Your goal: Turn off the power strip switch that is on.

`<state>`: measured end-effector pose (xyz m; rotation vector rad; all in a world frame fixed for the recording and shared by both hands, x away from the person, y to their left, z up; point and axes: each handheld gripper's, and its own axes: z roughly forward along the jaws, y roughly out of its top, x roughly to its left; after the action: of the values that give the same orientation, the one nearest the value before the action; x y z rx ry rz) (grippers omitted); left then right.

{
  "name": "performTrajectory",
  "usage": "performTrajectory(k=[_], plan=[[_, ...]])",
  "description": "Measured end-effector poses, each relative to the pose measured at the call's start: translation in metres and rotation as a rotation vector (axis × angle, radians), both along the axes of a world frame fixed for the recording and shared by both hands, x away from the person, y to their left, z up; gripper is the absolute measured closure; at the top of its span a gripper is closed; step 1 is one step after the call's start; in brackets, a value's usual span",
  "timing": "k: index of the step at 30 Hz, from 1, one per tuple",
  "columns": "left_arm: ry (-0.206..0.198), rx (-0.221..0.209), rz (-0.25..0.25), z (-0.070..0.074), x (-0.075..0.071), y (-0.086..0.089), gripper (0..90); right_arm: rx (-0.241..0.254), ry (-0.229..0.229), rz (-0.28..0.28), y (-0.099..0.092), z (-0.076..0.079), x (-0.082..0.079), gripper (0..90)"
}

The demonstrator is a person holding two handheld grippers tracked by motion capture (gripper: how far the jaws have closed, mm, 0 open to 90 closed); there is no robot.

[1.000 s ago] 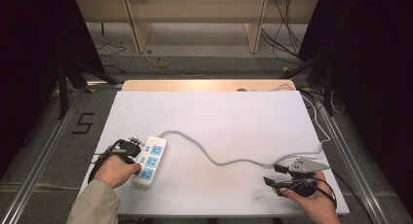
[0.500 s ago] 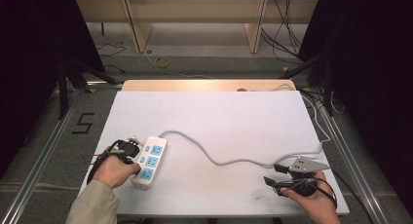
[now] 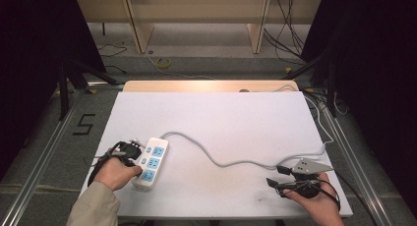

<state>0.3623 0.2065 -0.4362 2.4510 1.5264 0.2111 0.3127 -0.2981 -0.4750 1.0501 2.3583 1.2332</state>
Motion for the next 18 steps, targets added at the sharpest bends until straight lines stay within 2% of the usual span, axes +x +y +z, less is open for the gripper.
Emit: performTrajectory(k=[4, 5, 7, 14, 18], plan=[[-0.016, -0.024, 0.004, 0.0038, -0.0004, 0.0016, 89.9, 0.0, 0.001, 0.0, 0.0, -0.0001, 0.0001, 37.0], [-0.016, -0.012, 0.005, 0.0035, -0.0002, 0.0018, 89.9, -0.001, 0.0, 0.0, 0.0, -0.0001, 0.0001, 37.0], [-0.018, -0.025, 0.005, 0.003, 0.0001, 0.0025, 89.9, 0.0, 0.001, 0.0, 0.0001, -0.0001, 0.0001, 37.0], [-0.033, -0.025, 0.006, 0.0033, -0.0002, 0.0032, 89.7, 0.0, -0.001, 0.0, -0.0001, -0.0001, 0.0003, 37.0], [-0.062, -0.036, 0.01, 0.005, -0.0009, 0.0032, 89.7, 0.0, 0.0, -0.001, -0.0002, -0.0002, 0.0003, 37.0]])
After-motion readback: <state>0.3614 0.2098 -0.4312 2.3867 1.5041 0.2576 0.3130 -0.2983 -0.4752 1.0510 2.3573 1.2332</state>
